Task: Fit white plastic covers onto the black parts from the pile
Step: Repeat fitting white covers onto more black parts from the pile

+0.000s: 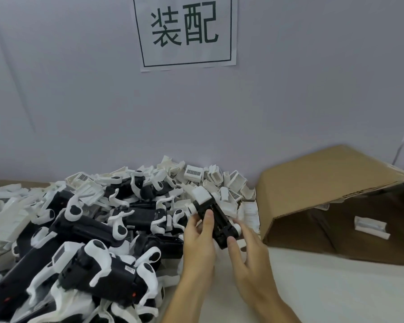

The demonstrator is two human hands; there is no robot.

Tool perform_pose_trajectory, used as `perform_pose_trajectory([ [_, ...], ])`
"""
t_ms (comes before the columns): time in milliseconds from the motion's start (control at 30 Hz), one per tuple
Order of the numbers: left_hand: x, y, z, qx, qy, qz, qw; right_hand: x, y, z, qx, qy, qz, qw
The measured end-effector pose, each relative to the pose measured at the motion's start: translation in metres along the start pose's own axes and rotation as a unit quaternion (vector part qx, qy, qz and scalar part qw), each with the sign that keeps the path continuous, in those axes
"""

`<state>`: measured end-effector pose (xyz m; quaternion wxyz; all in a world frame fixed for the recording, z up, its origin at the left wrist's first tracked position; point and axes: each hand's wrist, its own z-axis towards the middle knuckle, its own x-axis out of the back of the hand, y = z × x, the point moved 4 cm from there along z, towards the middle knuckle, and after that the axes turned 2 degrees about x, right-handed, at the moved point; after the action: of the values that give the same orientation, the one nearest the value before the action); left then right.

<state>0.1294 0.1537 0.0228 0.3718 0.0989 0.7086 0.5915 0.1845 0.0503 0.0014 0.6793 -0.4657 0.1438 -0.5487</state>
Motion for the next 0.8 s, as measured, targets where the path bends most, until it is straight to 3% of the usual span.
perform_pose_trajectory([
  [133, -0.001, -0.003, 0.003, 0.001, 0.014, -0.031, 0.999, -0.002, -0.001, -0.002, 0.009, -0.033, -0.026, 0.999],
  [267, -0.005, -0.005, 0.003, -0.008, -0.023, -0.016, 1.0, -0.002, -0.001, -0.001, 0.001, -0.019, -0.055, 0.998],
  [367, -0.006, -0.006, 0.002, -0.032, -0.035, 0.04, 0.998, -0.004, 0.005, 0.0, -0.02, -0.015, -0.033, 0.999],
  [600, -0.014, -0.004, -0.004, -0.036, -0.087, 0.06, 0.994, -0.003, 0.011, 0.002, -0.052, 0.012, 0.055, 0.997],
  [800, -0.015, 0.001, -0.006, -0.049, -0.099, 0.073, 0.991, -0.004, 0.008, 0.002, -0.048, 0.013, 0.063, 0.997],
])
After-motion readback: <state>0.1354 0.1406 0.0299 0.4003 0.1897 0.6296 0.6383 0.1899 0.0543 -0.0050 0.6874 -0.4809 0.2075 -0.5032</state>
